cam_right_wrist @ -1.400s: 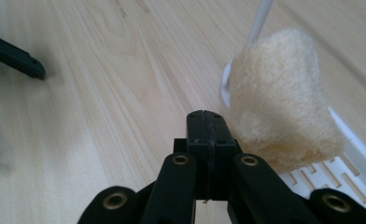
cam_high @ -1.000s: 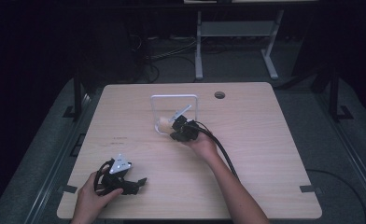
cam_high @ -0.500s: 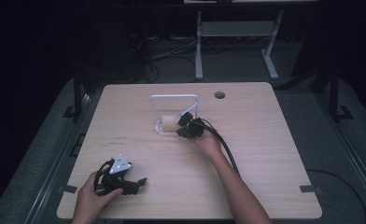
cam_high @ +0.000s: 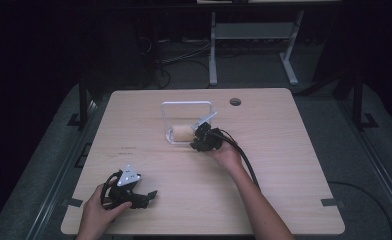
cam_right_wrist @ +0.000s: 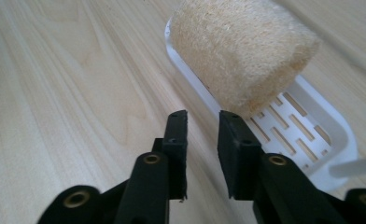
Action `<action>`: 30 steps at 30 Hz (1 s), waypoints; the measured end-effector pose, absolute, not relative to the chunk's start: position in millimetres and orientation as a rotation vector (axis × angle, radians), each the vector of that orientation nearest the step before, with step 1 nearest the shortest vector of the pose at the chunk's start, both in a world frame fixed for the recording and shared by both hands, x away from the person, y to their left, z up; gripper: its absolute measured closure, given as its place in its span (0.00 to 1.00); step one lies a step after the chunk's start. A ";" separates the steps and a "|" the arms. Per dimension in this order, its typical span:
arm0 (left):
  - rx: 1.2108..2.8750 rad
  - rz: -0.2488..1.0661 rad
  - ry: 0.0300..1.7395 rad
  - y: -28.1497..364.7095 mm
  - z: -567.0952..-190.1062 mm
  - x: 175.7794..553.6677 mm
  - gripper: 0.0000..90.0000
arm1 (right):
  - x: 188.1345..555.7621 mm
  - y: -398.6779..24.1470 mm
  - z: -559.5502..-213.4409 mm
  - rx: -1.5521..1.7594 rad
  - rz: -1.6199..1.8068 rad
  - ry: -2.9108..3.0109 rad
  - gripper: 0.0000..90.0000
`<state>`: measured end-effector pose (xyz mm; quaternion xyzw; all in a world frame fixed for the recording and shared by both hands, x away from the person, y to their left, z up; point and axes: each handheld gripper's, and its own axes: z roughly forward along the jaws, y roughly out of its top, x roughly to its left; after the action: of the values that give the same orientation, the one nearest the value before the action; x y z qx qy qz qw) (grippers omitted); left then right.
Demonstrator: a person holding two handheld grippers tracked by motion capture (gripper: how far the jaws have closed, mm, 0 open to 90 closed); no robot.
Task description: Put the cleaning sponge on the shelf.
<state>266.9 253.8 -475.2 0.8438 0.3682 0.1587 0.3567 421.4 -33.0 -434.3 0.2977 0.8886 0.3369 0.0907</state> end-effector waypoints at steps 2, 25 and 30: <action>2.181 0.411 0.947 253.9 -475.1 267.1 0.14 | 417.8 -37.5 -431.7 0.895 1.000 2.637 0.68; 2.182 0.409 0.949 253.9 -475.0 267.0 0.14 | 380.8 -104.3 -426.2 1.003 0.958 2.523 0.31; 2.176 0.412 0.949 253.7 -475.4 266.9 0.14 | 371.7 -117.8 -425.6 1.019 0.970 2.511 0.29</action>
<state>266.9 253.7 -475.4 0.8433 0.3679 0.1595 0.3577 371.7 -117.8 -425.6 0.3509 0.8649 0.3340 0.1315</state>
